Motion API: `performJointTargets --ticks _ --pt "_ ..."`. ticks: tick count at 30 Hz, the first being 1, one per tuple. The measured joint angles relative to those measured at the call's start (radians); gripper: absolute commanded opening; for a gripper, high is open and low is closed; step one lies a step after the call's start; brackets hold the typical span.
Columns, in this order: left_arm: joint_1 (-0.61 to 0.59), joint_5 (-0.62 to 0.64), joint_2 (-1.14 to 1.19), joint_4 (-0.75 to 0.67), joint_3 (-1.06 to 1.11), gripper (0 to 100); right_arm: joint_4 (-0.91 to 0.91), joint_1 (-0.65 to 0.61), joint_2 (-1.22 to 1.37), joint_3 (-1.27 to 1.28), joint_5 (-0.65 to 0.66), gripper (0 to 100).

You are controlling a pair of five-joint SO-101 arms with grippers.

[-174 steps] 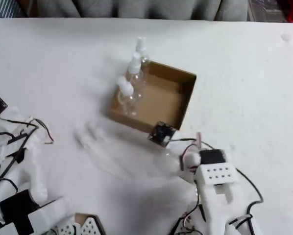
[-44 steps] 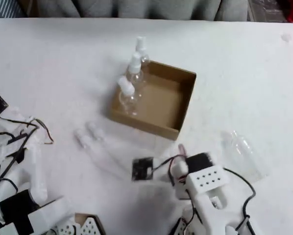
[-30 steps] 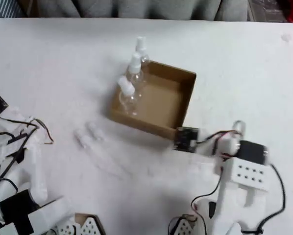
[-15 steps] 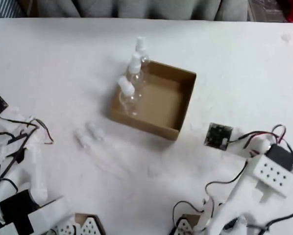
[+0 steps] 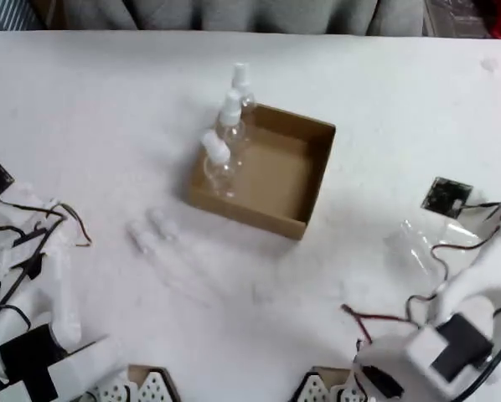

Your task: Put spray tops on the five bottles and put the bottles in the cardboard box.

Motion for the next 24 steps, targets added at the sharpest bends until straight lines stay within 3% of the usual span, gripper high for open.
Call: performJointTargets --ticks 5,14,24 --pt "0.000 0.000 0.000 0.000 0.000 2 0.000 0.009 0.129 -0.051 0.000 3.9" --pt "0.000 0.000 0.000 0.000 0.000 2 -0.009 0.008 0.153 -0.058 0.000 28.5" --pt "0.000 0.000 0.000 0.000 0.000 2 -0.009 0.008 0.144 -0.058 -0.029 19.7"
